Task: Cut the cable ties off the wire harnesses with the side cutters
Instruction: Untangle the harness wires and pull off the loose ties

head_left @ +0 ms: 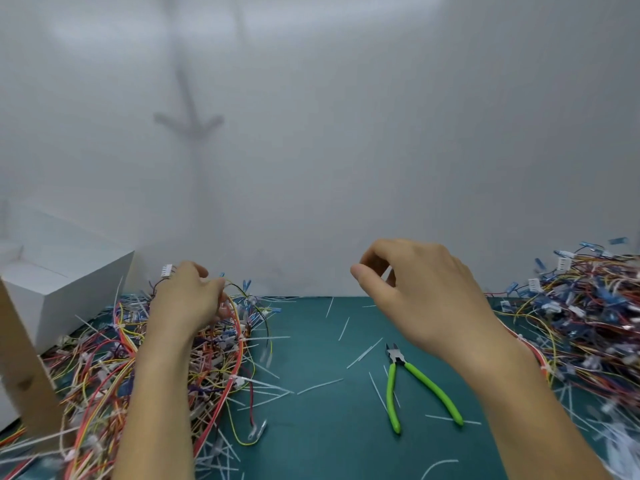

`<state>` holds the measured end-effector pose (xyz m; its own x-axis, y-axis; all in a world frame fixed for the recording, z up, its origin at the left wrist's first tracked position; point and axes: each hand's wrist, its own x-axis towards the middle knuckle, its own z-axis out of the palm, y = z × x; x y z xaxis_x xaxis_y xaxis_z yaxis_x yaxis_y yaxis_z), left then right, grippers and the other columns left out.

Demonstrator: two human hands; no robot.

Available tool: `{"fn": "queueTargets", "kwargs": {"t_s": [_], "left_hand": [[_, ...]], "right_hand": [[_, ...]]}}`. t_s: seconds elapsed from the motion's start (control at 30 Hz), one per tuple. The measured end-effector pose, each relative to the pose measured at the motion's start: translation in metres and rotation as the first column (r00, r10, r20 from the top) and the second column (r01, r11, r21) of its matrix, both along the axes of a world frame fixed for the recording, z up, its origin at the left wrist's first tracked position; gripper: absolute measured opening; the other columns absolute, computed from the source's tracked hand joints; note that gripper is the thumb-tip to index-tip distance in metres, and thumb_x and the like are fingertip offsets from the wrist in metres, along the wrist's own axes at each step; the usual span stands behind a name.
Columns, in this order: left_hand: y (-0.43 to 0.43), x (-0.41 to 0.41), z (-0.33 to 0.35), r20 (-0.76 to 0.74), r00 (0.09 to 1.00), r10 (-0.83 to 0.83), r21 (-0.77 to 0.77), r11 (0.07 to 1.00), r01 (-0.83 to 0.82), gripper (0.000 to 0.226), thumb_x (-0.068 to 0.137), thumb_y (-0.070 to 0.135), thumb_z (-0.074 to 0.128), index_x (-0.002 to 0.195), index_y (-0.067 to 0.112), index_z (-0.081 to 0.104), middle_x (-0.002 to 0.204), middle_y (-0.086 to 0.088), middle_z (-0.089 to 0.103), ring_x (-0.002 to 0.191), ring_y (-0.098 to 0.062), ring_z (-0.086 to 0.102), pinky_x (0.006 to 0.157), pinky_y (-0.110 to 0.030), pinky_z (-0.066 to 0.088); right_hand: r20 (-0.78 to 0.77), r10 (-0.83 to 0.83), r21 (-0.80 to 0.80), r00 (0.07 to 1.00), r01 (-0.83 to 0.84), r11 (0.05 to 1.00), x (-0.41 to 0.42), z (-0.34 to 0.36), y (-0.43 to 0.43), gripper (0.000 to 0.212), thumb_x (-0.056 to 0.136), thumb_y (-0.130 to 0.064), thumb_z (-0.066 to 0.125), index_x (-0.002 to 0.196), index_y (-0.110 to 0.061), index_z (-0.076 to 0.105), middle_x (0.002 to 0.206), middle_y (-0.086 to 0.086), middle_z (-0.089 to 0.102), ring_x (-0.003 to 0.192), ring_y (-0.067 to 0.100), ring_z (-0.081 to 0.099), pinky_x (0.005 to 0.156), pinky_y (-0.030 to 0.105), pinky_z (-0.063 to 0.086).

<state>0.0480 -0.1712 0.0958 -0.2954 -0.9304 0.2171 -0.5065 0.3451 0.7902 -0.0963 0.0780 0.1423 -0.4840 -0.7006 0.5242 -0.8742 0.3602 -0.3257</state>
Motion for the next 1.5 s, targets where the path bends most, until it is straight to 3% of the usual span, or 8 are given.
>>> {"fn": "queueTargets", "kwargs": {"t_s": [0.1, 0.3, 0.67, 0.87, 1.13, 1.23, 1.33, 1.5], "left_hand": [[0.008, 0.002, 0.008, 0.329, 0.942, 0.069, -0.199, 0.980, -0.002, 0.037, 0.098, 0.039, 0.053, 0.117, 0.008, 0.054, 0.109, -0.018, 0.067, 0.102, -0.037, 0.062, 0.087, -0.042, 0.050], [0.012, 0.006, 0.008, 0.463, 0.874, 0.147, -0.260, 0.965, -0.025, 0.028, 0.099, 0.032, 0.052, 0.092, 0.010, 0.067, 0.097, -0.017, 0.068, 0.090, -0.037, 0.062, 0.081, -0.042, 0.054], [0.007, -0.024, -0.035, 0.365, 0.850, 0.380, -0.232, 0.921, -0.312, 0.052, 0.094, 0.061, 0.045, 0.098, 0.012, 0.063, 0.103, -0.015, 0.067, 0.097, -0.036, 0.062, 0.081, -0.041, 0.041], [0.016, -0.027, -0.026, 0.175, 0.928, 0.330, -0.203, 0.934, -0.294, 0.018, 0.086, 0.043, 0.069, 0.085, 0.027, 0.062, 0.097, -0.008, 0.068, 0.091, -0.034, 0.061, 0.067, -0.034, 0.035], [0.031, -0.029, 0.006, -0.372, 0.928, 0.017, -0.135, 0.988, -0.073, 0.021, 0.081, 0.039, 0.073, 0.085, 0.018, 0.071, 0.082, 0.002, 0.070, 0.086, -0.024, 0.066, 0.082, -0.041, 0.053], [0.037, -0.028, 0.016, -0.473, 0.873, -0.118, -0.141, 0.988, 0.057, 0.012, 0.076, 0.027, 0.081, 0.076, 0.018, 0.073, 0.062, 0.014, 0.067, 0.062, 0.000, 0.062, 0.066, -0.020, 0.050], [0.047, -0.027, 0.024, -0.412, 0.864, -0.291, -0.208, 0.953, 0.222, 0.013, 0.078, 0.016, 0.080, 0.067, 0.021, 0.075, 0.057, 0.017, 0.067, 0.052, 0.009, 0.057, 0.052, -0.003, 0.041], [0.063, -0.033, 0.029, -0.102, 0.822, -0.561, -0.233, 0.816, 0.528, 0.018, 0.091, 0.010, 0.064, 0.089, 0.019, 0.080, 0.084, 0.019, 0.072, 0.063, 0.018, 0.050, 0.068, -0.032, 0.050]], "right_hand": [[0.002, 0.006, 0.009, 1.000, -0.006, 1.000, 0.000, 0.001, 0.000, 0.024, 0.097, -0.048, 0.047, 0.089, -0.030, 0.062, 0.091, -0.014, 0.064, 0.084, 0.012, 0.060, 0.073, 0.032, 0.046], [-0.005, 0.016, 0.019, 1.000, -0.015, 1.000, 0.001, 0.001, 0.002, 0.025, 0.096, -0.049, 0.047, 0.089, -0.031, 0.062, 0.089, -0.014, 0.064, 0.084, 0.013, 0.059, 0.073, 0.032, 0.047], [-0.021, 0.018, 0.066, 1.000, -0.016, 0.998, 0.003, 0.000, 0.001, 0.027, 0.097, -0.051, 0.044, 0.092, -0.031, 0.062, 0.089, -0.015, 0.066, 0.085, 0.012, 0.060, 0.075, 0.033, 0.049], [-0.019, 0.017, 0.076, 1.000, -0.016, 0.997, 0.004, 0.000, 0.000, 0.027, 0.097, -0.051, 0.045, 0.093, -0.031, 0.062, 0.090, -0.016, 0.066, 0.085, 0.014, 0.061, 0.076, 0.033, 0.049], [-0.027, 0.008, 0.066, 1.000, -0.006, 0.998, 0.005, -0.002, -0.002, 0.027, 0.098, -0.051, 0.044, 0.092, -0.031, 0.062, 0.090, -0.015, 0.066, 0.086, 0.013, 0.061, 0.076, 0.033, 0.050], [-0.017, 0.009, 0.015, 1.000, -0.009, 1.000, 0.005, -0.005, -0.007, 0.024, 0.097, -0.048, 0.047, 0.092, -0.030, 0.063, 0.089, -0.014, 0.066, 0.086, 0.014, 0.061, 0.076, 0.033, 0.048], [0.079, 0.100, -0.116, 0.992, -0.091, 0.989, 0.005, -0.013, -0.018, 0.022, 0.097, -0.041, 0.051, 0.099, -0.029, 0.069, 0.096, -0.014, 0.070, 0.094, 0.012, 0.062, 0.083, 0.035, 0.050], [0.294, 0.274, -0.223, 0.916, -0.213, 0.951, 0.008, -0.034, -0.045, 0.024, 0.099, -0.035, 0.055, 0.108, -0.025, 0.074, 0.102, -0.012, 0.074, 0.090, -0.001, 0.062, 0.077, 0.011, 0.043]]}}
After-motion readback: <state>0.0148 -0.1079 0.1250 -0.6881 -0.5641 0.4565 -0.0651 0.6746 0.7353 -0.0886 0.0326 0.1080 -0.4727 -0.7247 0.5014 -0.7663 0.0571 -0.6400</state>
